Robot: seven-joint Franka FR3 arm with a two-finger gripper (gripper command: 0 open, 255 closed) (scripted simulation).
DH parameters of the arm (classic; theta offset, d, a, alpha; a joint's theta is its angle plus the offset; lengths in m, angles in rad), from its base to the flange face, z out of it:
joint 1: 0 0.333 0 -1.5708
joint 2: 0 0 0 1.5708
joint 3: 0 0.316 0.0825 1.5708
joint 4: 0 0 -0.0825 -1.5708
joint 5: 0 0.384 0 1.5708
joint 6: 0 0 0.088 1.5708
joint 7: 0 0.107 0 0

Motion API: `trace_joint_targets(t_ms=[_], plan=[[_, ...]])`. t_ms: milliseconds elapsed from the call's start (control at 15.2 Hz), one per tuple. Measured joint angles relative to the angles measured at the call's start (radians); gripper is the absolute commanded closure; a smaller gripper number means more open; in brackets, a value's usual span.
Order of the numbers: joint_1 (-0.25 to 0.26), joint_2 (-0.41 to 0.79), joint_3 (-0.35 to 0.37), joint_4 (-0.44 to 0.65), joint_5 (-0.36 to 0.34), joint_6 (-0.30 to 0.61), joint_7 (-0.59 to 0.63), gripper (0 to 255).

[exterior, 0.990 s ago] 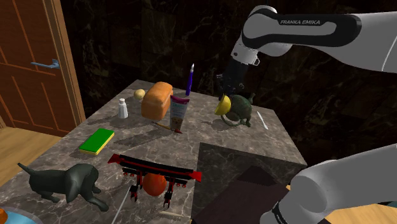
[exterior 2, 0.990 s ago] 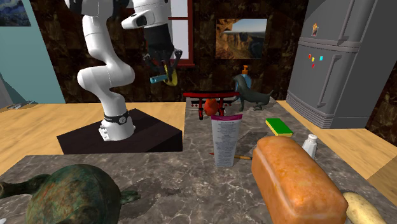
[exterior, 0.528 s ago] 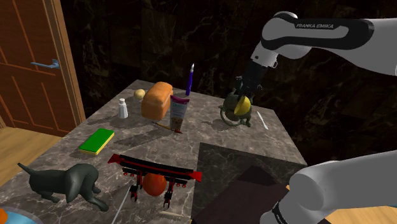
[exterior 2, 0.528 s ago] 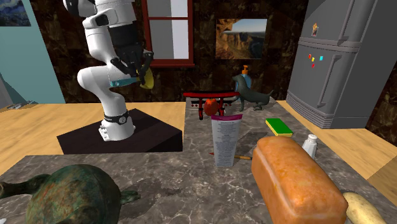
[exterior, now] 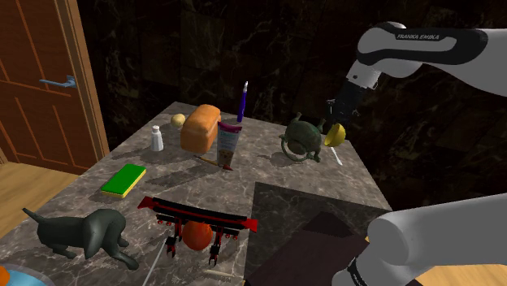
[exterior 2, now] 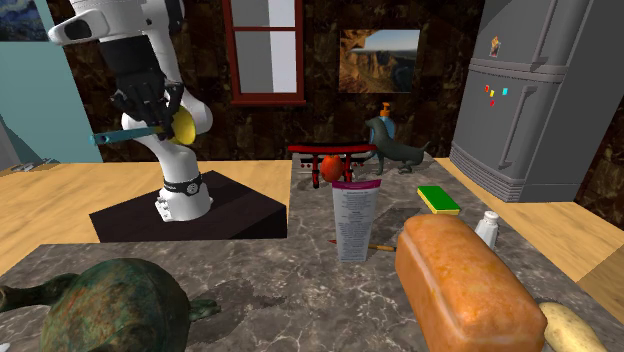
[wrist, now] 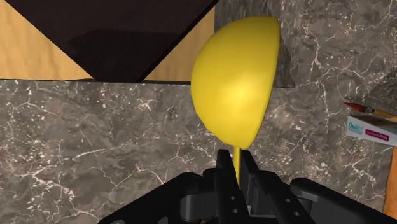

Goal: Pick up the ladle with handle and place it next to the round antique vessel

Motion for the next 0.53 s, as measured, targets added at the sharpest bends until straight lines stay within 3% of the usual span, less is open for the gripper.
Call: trace_joint_targets(t_ms=[528], plan=[[-0.067,0.082,-0.159,0.082,-0.072,-0.026,-0.201,255]])
